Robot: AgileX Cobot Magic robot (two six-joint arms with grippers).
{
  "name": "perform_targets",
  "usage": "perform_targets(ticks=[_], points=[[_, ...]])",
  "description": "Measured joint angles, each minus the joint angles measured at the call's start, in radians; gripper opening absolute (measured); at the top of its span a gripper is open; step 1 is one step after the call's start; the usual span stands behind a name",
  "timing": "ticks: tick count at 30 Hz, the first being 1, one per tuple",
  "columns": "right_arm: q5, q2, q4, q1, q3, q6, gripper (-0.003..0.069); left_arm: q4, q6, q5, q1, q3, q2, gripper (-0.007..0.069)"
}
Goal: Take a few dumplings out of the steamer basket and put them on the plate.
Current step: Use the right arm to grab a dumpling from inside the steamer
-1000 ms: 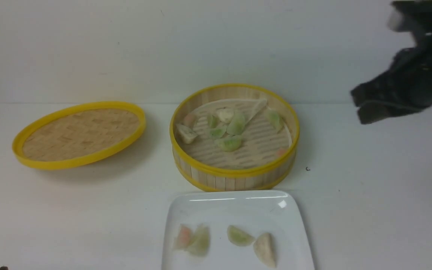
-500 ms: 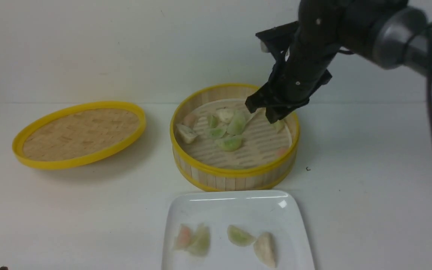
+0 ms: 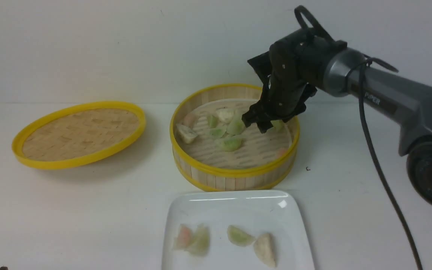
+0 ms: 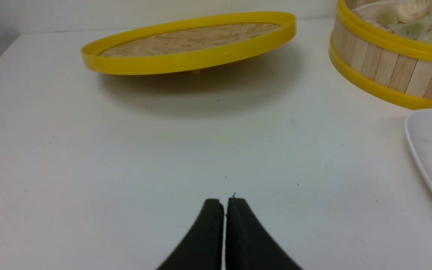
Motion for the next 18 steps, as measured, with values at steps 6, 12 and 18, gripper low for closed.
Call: perform_targets(ticks=[6,12,18], points=[[-0.061,0.024,-0.110,0.000,-0.001,0.125,0.0435,0.000,0.000,0.000,0.000,0.000,0.000,-0.0006],[-0.113,0.027,-0.093,-0.005,-0.002,0.139,0.0437,0.000,0.000,0.000,0.000,0.000,0.000,-0.0006],[-0.102,0.055,-0.061,-0.024,-0.006,0.139,0.0416,0.000,0.000,0.000,0.000,0.000,0.000,-0.0006]])
